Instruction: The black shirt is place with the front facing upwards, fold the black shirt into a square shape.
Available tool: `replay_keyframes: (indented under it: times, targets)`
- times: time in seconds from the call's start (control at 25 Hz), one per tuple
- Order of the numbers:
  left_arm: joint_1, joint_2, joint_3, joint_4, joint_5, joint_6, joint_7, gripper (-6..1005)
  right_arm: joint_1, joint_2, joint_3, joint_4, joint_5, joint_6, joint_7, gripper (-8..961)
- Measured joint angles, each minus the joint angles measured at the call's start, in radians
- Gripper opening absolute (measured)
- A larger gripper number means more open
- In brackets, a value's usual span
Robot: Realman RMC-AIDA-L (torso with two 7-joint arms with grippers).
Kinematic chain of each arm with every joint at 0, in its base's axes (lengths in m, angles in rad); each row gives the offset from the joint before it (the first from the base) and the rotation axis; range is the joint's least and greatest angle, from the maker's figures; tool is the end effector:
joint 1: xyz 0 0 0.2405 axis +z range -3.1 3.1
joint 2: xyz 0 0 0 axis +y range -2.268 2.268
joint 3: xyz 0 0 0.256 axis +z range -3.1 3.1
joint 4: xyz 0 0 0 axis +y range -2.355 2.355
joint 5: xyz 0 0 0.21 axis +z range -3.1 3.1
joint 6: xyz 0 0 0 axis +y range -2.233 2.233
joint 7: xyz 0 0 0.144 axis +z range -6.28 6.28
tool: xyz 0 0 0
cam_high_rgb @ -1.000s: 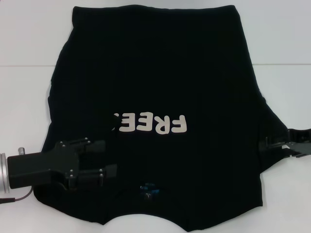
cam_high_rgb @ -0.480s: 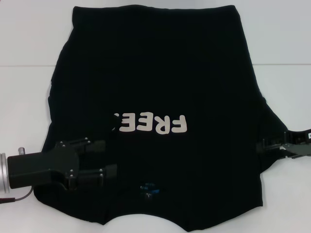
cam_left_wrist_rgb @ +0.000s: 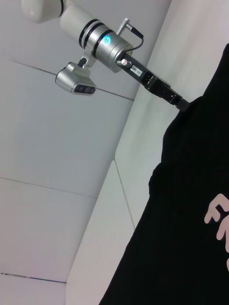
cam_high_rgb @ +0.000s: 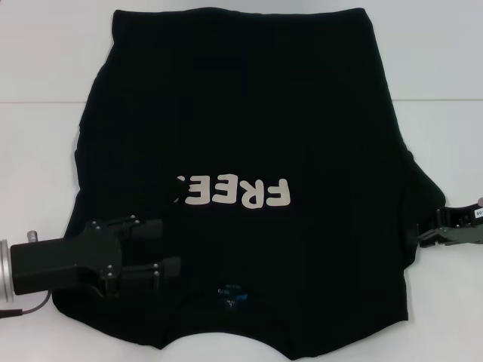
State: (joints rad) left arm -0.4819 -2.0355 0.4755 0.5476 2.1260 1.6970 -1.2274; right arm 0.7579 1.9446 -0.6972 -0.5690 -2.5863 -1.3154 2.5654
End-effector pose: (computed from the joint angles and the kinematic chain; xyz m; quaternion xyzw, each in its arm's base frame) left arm -0.2965 0.2953 0.0134 -0.9307 -0.2162 -0.2669 0.1261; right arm 0.2975 0.3883 0.0276 -0.7390 0.6516 0.0017 0.1709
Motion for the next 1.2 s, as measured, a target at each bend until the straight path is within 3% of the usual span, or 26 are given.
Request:
replay_keyframes:
  times: [0.32,0.52,1.2]
  targets:
    - [0.003,0.0,-0.001,-0.001,0.0,0.0,0.001,807,0.0,-0.005,-0.008,0.0,0.0,0.001,0.002,133]
    - [0.003,0.0,-0.004,-0.001,0.0,-0.004,-0.001,804,-0.002,-0.008,-0.009,-0.011,0.001,-0.011,0.002,12]
    - [0.004,0.0,-0.01,-0.005,-0.007,-0.023,-0.004,804,-0.063,-0.015,0.073,-0.262,0.037,-0.193,-0.052,13]
